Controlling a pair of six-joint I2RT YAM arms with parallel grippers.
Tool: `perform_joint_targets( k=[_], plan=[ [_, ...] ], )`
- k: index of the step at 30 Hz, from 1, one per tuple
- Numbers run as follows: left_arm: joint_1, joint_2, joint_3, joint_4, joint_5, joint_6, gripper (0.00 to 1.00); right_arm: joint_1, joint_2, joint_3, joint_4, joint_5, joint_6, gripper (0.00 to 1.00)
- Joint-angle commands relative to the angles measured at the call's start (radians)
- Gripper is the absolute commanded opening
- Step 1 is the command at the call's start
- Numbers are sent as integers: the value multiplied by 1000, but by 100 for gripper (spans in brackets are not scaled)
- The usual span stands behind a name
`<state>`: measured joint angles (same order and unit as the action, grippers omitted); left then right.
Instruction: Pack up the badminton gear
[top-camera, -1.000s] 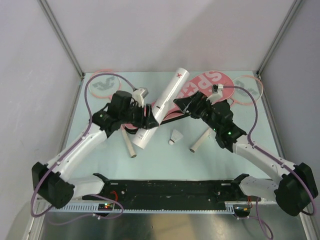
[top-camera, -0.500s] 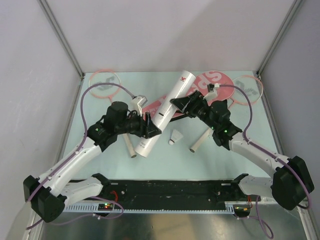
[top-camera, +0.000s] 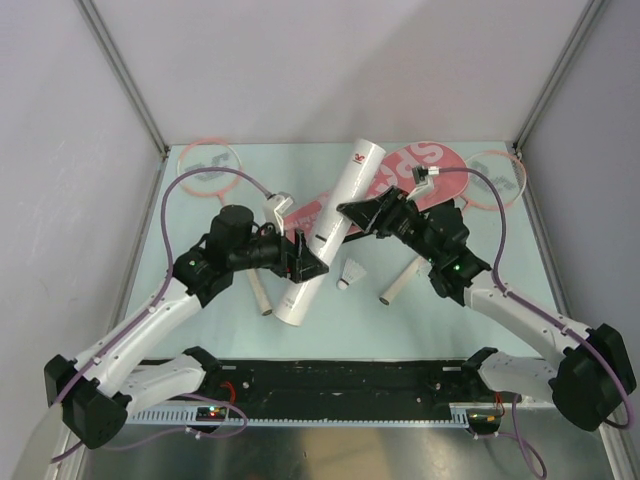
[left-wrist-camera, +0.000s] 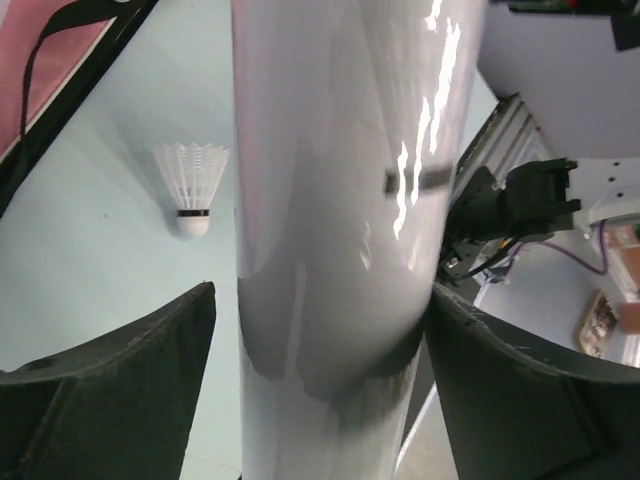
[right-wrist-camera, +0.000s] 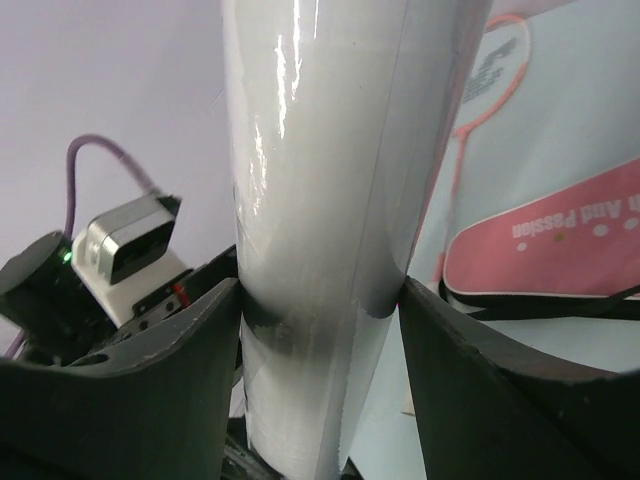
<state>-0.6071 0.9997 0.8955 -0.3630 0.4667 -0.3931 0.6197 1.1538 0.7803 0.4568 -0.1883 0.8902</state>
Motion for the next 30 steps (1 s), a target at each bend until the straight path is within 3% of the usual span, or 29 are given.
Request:
perform_joint_targets(
  k=[1,5,11,15,19,25,30],
  plan=[
    [-9,9,15,69,76,4,90,36,-63,17,47,-23,-42,44],
    [-11,59,43,77,112,13,99,56,-84,4,42,-5,-38,43],
    [-31,131,80,96,107,23,99,64,-118,-26,51,16,-2,42],
    [-40,181,109,103,123,22,93,72,-146,-43,43,22,-4,42],
    [-42,196,125,103,154,24,75,74,-165,-45,-1,27,-45,44],
    [-40,108,99,103,86,55,61,49,-228,-46,-128,-3,-111,86],
    [-41,-3,70,51,35,158,59,-32,-331,-34,-249,-135,-138,95]
  ],
)
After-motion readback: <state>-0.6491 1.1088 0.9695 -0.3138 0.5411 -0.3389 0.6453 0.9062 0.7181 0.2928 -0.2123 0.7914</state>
